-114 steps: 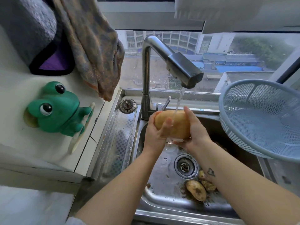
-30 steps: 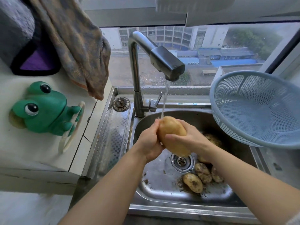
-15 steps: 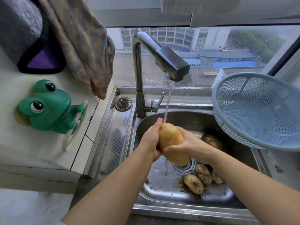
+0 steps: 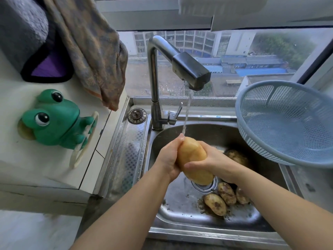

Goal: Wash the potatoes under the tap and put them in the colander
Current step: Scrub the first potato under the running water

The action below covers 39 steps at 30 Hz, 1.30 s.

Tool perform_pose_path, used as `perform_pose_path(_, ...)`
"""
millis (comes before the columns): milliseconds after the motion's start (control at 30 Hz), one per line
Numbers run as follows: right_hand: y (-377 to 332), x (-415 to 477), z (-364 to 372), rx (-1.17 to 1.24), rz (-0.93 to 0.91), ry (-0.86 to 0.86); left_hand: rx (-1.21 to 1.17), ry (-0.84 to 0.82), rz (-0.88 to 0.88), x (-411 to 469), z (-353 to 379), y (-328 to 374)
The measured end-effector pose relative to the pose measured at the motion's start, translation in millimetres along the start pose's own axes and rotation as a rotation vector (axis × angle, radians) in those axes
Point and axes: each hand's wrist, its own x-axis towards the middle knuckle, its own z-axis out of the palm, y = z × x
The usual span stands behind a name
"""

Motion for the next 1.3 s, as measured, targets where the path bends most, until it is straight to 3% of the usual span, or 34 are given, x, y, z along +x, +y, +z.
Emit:
perform_pose_path(100,-2,0,5,-0.127,-0.042,0.084,0.002,0.126,-0.116,9,6,5)
perform_pose_path(300,0,-3,5,-0.129,-0.064,0.108,-0.089,0.093,-0.284,19,-1,10)
perform_pose_path(500,0,2,21,0.160,-0.012,0.124,-0.135,0.022,-0.109,-8,-9,-17)
perform_pose_path(700,-29,24,56,-0.110,-0.097,0.250,-0.271,0.077,-0.021,-14,-26,-15)
perform_pose_path(833,-61,39,63,-0.078,-0.212,0.292,-0.161,0.071,0.004,-15,-38,-1)
perform_pose_path(900,-69,49,60,0.059,-0.138,0.294,-0.131,0.059,0.007,-17,-41,2)
perform_pose_path(1033,-70,57,47,0.770,0.179,0.242,-0.074,-0.010,0.057,-20,-43,8)
perform_pose_path(1100,-67,54,40,0.963,0.209,0.221,-0.048,-0.058,0.077,-20,-44,11)
perform_pose_path(1200,-60,45,35,1.011,0.164,0.227,-0.010,-0.118,0.110,-19,-48,12)
perform_pose_path(1300,-56,32,33,0.895,0.121,0.178,0.035,-0.171,0.108,-20,-50,10)
